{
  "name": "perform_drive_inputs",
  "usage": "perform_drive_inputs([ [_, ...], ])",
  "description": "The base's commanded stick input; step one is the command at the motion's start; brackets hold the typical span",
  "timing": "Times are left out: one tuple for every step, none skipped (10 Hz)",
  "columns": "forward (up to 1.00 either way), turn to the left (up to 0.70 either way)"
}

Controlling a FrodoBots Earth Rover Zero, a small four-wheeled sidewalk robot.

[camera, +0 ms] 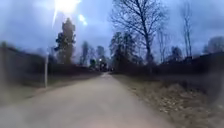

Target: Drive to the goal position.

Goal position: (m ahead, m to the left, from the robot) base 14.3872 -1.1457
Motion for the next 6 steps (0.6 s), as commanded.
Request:
perform_drive_inputs([
  [1.00,0.00],
  [1.00,0.06],
  [1.00,0.28],
  [1.00,0.40],
  [1.00,0.25],
  [1.00,0.02],
])
